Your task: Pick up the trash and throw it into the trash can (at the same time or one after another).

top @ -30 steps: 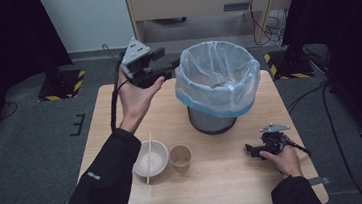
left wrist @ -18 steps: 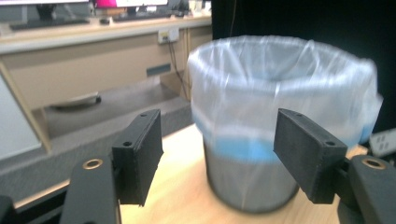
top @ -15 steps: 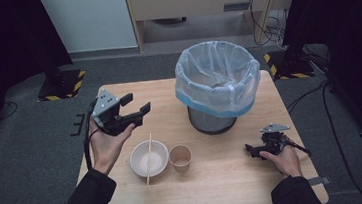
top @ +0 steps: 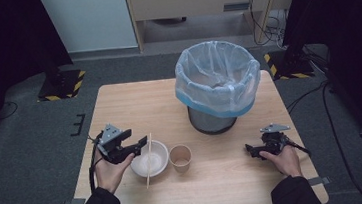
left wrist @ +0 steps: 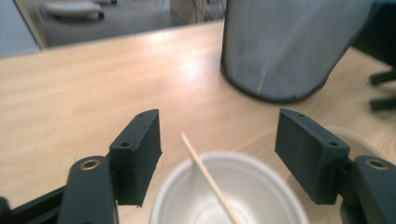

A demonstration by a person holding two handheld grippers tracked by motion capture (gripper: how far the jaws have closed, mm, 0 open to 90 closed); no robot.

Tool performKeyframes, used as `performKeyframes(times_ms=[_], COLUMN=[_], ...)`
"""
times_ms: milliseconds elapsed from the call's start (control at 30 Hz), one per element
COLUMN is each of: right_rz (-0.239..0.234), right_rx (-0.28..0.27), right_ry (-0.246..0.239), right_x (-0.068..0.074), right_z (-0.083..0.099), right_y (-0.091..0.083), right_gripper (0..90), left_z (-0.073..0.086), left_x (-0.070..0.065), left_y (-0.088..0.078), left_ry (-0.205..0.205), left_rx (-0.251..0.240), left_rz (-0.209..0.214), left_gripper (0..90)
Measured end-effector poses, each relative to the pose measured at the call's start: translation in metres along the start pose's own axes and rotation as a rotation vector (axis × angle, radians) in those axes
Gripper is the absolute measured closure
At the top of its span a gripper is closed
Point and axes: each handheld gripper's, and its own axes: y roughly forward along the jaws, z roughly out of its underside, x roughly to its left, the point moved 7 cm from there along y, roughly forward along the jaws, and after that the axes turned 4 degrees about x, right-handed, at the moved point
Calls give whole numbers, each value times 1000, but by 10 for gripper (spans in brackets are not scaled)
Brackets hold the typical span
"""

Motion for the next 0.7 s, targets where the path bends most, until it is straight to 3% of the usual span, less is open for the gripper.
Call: performKeyframes(times_ms=[467,700], right_rz=[0,0], right_rx=[0,0], right_ry=[-1,-1], right_x=[0,0], right_z=[0,0], right_y=[0,0], right_gripper=[37,37], left_z=[60,60], left_x=[7,4], left_y=[30,33], left_ry=[-37,-43], left_rx=[162,162], left_rz=[-49,-41], left_gripper=[396,440])
